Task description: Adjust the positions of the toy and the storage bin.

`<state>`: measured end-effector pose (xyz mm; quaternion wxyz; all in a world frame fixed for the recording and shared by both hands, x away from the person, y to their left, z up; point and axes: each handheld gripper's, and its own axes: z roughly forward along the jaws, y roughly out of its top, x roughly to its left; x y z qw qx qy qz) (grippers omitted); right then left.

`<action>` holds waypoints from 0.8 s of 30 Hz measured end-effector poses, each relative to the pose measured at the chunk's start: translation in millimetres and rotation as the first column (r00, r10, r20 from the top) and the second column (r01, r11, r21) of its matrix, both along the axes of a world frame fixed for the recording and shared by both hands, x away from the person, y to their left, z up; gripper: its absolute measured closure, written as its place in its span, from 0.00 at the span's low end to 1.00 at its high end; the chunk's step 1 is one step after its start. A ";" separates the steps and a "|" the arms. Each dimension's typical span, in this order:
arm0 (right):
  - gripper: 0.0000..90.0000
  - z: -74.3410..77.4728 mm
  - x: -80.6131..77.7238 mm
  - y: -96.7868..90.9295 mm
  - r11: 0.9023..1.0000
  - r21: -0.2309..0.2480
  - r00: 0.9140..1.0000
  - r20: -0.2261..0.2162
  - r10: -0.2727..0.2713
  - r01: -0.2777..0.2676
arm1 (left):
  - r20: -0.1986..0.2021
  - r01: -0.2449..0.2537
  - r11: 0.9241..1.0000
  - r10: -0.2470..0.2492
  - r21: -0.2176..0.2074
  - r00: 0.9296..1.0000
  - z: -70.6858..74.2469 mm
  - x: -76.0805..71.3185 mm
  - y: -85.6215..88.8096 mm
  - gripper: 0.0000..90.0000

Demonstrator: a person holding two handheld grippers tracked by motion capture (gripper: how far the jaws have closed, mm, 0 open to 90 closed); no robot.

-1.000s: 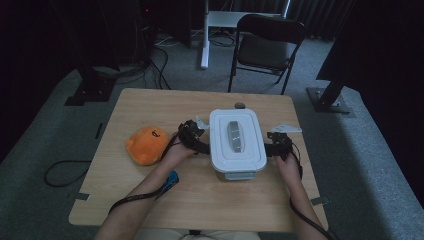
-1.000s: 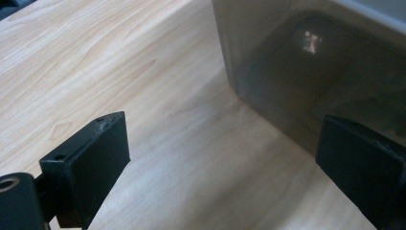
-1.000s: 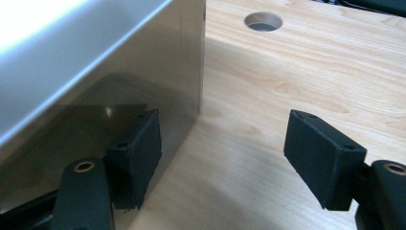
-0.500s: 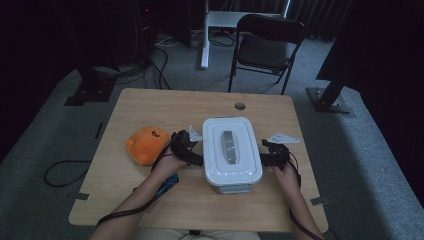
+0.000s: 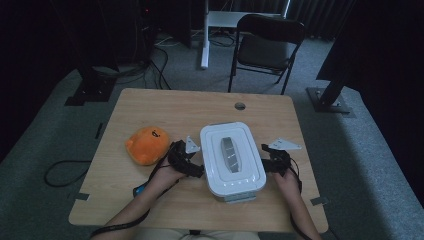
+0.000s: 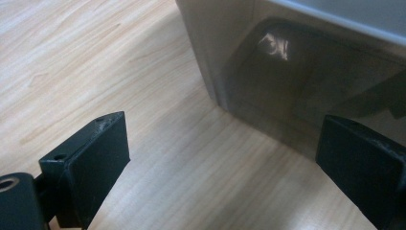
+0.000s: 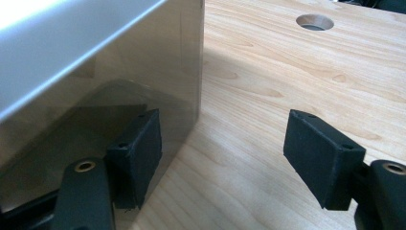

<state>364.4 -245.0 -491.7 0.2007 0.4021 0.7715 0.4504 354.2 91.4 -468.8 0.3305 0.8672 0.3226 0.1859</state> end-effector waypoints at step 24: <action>0.21 -3.6 -19.2 -17.5 1.000 -0.004 0.999 -0.047 0.008 -0.008 | -0.109 0.102 0.993 -0.109 -0.067 0.988 -12.2 -34.2 3.0 0.05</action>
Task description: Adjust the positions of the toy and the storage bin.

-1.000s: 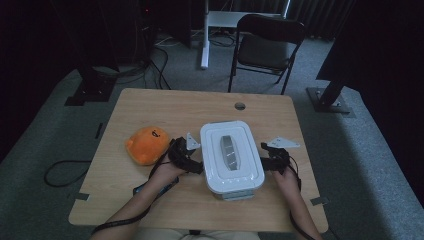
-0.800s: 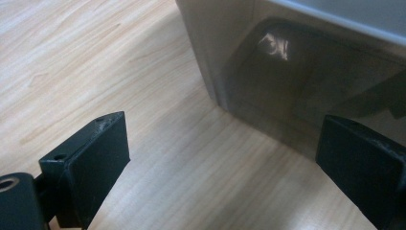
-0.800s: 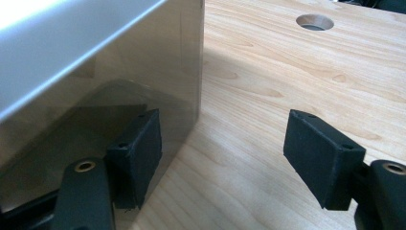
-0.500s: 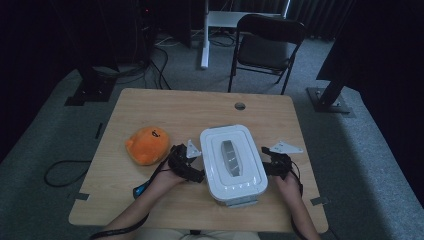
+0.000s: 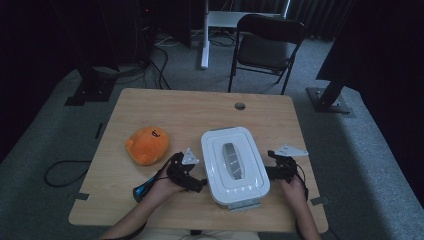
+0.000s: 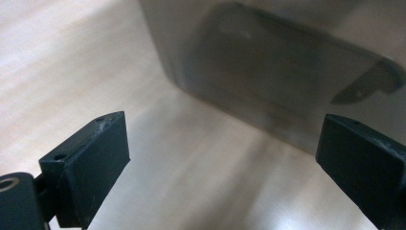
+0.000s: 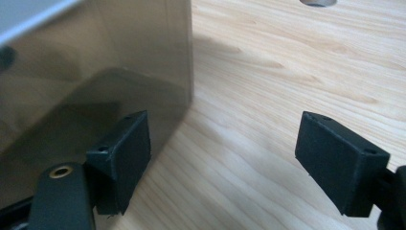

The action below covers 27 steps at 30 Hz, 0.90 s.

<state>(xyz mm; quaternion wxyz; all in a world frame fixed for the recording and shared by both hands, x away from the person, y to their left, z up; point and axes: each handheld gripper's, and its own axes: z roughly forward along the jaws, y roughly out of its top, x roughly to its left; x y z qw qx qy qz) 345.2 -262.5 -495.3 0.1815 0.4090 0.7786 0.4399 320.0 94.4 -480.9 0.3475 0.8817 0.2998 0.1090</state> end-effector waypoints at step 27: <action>0.13 97.7 -42.7 -9.3 0.980 0.197 0.999 0.040 0.021 -0.028 | 0.001 0.138 0.989 -0.138 0.048 0.990 -36.0 -49.3 0.5 0.05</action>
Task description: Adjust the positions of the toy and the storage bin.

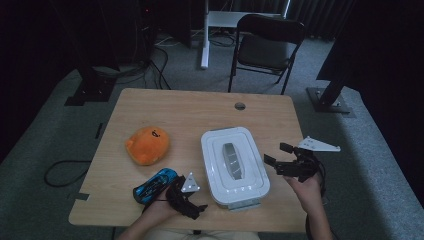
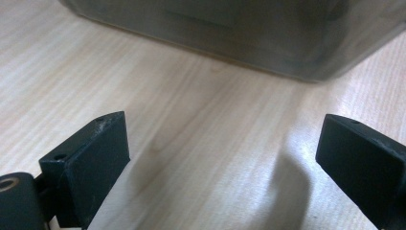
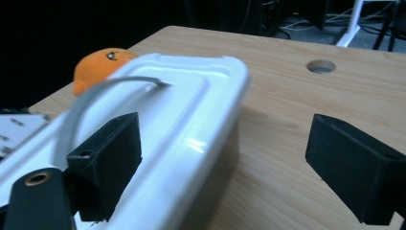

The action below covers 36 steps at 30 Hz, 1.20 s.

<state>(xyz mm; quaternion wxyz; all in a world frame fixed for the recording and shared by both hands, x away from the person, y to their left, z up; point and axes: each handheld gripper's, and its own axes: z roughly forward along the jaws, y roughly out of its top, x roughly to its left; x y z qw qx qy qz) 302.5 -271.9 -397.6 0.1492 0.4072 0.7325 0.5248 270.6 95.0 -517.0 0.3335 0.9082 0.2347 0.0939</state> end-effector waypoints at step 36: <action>0.17 2.8 -18.2 91.2 0.975 -0.174 0.988 -0.096 0.124 -0.139 | 0.028 -0.063 0.997 0.064 -0.040 0.998 -7.6 3.1 1.8 0.05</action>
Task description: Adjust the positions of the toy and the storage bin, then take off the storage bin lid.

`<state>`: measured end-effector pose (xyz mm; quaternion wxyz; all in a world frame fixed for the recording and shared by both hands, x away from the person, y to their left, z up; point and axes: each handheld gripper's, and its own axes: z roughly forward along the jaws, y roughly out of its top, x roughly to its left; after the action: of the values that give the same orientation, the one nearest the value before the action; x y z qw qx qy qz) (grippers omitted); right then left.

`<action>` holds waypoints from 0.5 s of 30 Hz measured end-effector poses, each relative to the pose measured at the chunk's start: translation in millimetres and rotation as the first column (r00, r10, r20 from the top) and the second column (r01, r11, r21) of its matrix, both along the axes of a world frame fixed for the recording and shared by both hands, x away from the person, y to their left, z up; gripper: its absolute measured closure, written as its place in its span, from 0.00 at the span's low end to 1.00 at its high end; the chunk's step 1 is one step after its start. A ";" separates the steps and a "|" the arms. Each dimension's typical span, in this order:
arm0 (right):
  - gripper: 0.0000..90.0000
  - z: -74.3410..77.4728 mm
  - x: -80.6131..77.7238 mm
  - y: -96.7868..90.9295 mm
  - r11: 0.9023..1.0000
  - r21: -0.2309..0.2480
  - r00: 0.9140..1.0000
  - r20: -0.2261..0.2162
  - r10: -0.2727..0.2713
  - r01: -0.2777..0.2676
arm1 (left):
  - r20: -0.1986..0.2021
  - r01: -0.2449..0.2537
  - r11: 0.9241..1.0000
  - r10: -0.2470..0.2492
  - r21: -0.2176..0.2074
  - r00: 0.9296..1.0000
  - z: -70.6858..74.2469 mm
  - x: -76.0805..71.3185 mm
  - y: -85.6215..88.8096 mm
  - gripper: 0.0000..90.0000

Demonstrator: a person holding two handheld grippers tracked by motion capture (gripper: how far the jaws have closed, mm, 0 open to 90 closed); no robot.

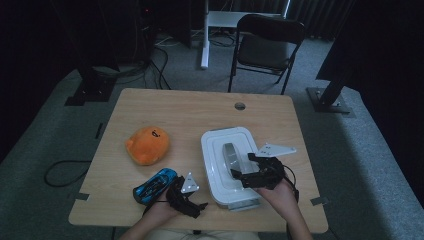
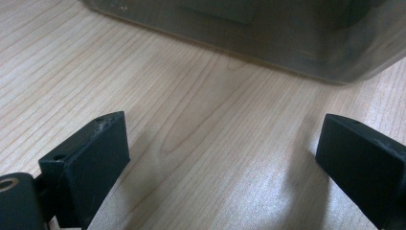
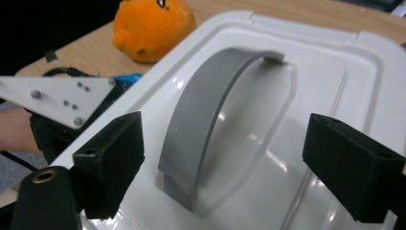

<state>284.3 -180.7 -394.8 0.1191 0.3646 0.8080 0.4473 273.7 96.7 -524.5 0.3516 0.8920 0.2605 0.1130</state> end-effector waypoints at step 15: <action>0.35 -2.8 -12.3 13.7 0.993 -0.114 0.999 0.037 0.002 0.002 | 0.000 0.001 1.000 -0.001 0.001 1.000 0.1 -0.2 0.6 0.05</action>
<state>272.0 -166.9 -397.6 0.1549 0.3487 0.8299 0.4070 273.6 97.3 -524.5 0.3512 0.8924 0.2599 0.1132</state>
